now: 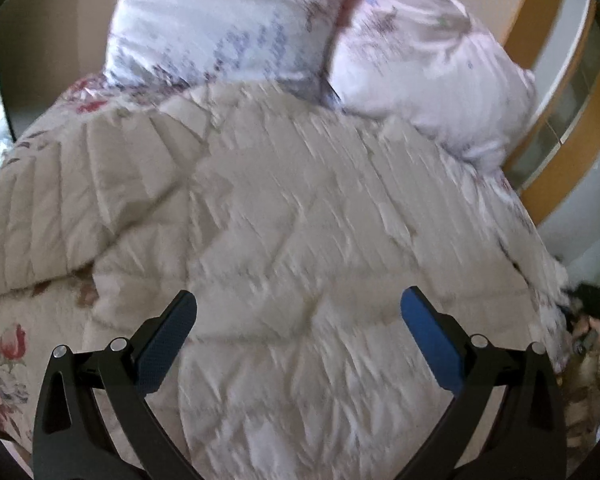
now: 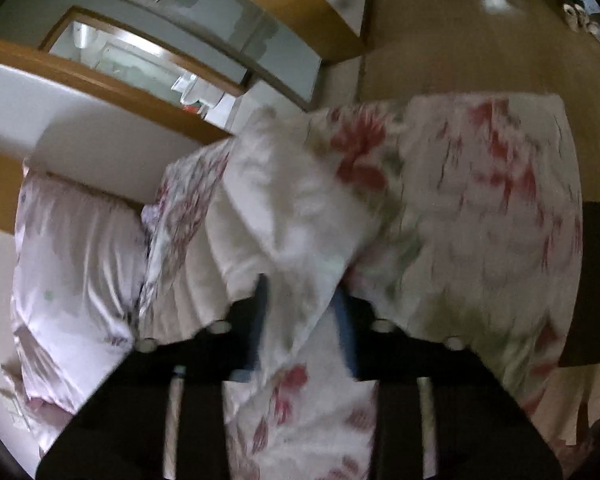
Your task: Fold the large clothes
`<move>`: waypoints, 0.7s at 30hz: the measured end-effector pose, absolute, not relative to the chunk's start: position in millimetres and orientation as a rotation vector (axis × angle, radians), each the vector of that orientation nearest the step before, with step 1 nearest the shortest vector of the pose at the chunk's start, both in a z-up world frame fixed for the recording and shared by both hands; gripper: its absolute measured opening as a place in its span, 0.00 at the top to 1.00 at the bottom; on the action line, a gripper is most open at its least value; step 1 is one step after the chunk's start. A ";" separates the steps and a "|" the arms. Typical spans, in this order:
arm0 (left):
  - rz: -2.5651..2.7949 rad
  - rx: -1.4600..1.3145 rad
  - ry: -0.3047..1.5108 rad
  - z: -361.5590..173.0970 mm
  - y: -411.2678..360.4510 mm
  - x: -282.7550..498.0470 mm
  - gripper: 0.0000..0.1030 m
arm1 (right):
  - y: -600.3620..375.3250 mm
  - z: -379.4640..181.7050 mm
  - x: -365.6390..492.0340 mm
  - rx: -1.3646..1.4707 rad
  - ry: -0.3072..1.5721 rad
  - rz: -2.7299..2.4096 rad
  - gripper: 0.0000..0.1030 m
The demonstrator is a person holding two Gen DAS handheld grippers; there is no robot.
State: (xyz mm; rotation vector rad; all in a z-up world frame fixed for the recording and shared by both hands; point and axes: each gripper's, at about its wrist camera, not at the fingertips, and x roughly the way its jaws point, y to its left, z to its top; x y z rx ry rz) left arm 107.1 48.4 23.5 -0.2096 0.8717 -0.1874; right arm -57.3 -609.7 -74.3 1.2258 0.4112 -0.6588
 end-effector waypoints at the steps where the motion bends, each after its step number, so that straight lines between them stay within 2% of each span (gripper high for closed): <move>1: -0.175 -0.222 0.841 24.6 51.5 108.1 0.01 | -612.7 -75.5 -58.2 1.212 0.417 -0.679 0.86; 4: -0.174 -0.264 0.781 27.4 59.7 111.0 0.01 | -610.5 -70.1 -52.3 1.138 0.426 -0.708 0.94; 13: -0.306 -0.384 0.746 27.5 69.6 121.3 0.01 | -547.6 3.4 0.5 0.751 0.410 -0.688 0.95; 21: -0.358 -0.445 0.684 38.6 72.7 125.0 0.01 | -422.3 67.9 55.3 0.517 0.391 -0.332 0.95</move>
